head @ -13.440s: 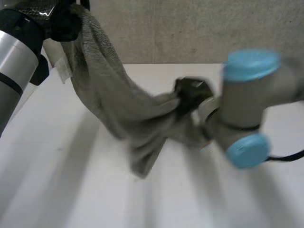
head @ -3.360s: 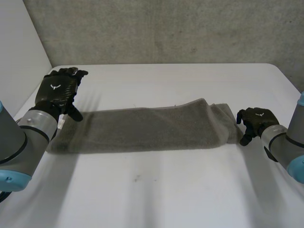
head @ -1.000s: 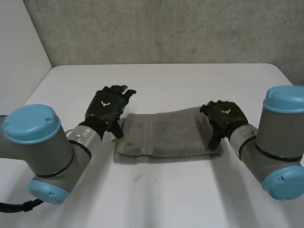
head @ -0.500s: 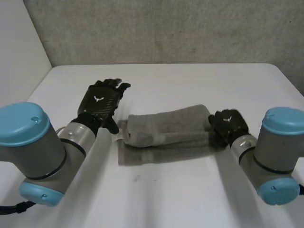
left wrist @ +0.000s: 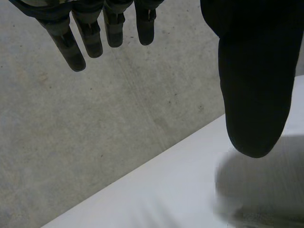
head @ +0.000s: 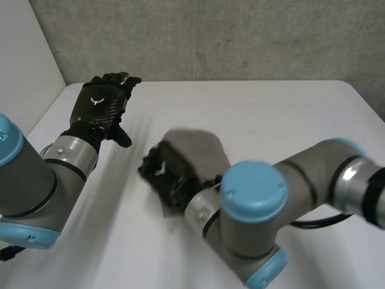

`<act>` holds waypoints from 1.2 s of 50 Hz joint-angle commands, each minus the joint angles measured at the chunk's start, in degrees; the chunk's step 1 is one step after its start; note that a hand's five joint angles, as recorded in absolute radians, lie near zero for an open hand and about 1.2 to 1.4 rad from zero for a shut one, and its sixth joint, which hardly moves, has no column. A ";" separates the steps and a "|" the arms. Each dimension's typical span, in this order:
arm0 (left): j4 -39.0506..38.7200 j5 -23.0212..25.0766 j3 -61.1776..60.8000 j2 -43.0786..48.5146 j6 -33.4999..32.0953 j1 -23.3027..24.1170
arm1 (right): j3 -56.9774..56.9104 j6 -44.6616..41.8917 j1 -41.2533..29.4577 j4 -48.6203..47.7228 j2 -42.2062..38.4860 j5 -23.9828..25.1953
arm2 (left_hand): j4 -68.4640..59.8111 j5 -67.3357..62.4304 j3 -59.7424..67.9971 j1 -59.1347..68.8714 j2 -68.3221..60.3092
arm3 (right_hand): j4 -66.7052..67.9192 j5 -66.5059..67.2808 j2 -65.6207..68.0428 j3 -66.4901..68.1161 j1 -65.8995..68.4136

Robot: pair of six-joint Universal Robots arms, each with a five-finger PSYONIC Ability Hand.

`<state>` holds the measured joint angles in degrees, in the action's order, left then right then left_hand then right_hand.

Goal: Fold the laundry

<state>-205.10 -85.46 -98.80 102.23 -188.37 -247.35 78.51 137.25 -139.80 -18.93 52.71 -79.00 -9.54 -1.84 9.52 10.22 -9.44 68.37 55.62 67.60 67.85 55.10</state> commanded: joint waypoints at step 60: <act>25.53 -11.22 22.06 -2.36 10.83 9.26 | -14.00 42.83 18.95 21.48 16.81 -10.56 | -1.01 1.29 1.03 0.33 -1.11 | -58.37 -55.62 -57.60 -57.85 -45.10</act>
<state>-180.12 -96.79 -79.89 109.71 -177.46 -236.98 63.43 175.17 -121.86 4.98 61.40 -82.55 -9.54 -1.61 9.52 10.22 -9.51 13.29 3.05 12.95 11.88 12.04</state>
